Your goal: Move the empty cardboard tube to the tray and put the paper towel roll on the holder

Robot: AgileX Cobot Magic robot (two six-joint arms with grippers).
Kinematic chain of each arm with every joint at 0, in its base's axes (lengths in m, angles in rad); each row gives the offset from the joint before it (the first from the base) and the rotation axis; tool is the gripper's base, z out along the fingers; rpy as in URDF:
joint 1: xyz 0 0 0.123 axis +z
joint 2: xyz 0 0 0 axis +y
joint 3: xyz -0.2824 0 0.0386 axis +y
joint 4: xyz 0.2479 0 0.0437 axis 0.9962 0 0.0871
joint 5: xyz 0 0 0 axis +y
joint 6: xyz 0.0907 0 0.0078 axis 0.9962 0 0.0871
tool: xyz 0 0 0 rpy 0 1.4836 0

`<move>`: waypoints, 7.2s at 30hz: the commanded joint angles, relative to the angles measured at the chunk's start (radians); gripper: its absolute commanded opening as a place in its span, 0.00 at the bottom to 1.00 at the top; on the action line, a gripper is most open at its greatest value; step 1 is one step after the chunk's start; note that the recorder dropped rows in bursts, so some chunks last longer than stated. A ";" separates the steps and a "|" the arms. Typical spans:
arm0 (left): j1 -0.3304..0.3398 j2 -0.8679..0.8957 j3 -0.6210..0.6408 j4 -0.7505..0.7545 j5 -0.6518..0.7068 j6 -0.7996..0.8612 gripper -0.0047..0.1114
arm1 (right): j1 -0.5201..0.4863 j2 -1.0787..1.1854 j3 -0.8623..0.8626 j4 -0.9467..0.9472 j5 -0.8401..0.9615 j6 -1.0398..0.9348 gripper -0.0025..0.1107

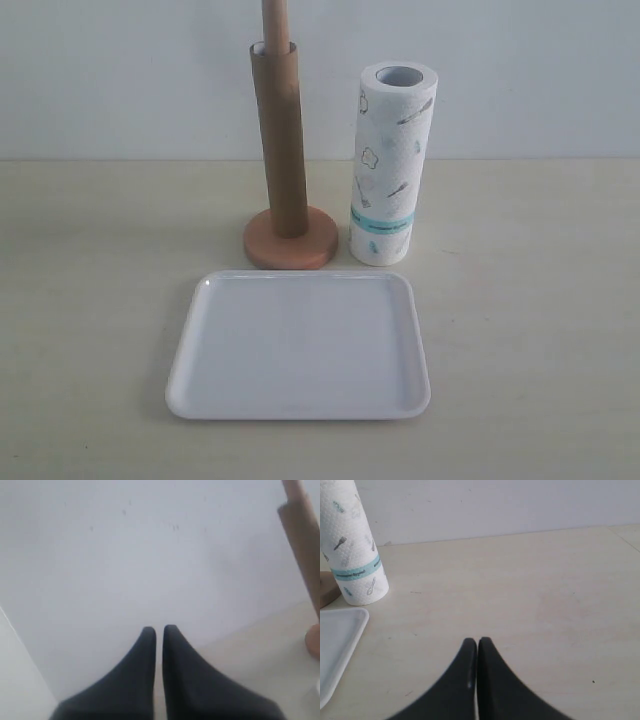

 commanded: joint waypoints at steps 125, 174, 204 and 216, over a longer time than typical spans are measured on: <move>-0.257 2.124 -1.417 0.621 -0.632 -0.961 0.58 | -0.007 -0.005 -0.001 -0.002 -0.009 0.000 0.02; -0.255 1.502 -1.481 0.737 -0.444 -1.302 0.08 | -0.007 -0.005 -0.001 -0.002 -0.009 0.000 0.02; -0.227 0.797 -0.946 1.389 -0.663 -1.699 0.08 | -0.007 -0.005 -0.001 -0.002 -0.007 0.000 0.02; -0.258 0.974 -0.610 1.389 -0.090 -1.428 0.08 | -0.007 -0.005 -0.001 -0.002 -0.007 0.002 0.02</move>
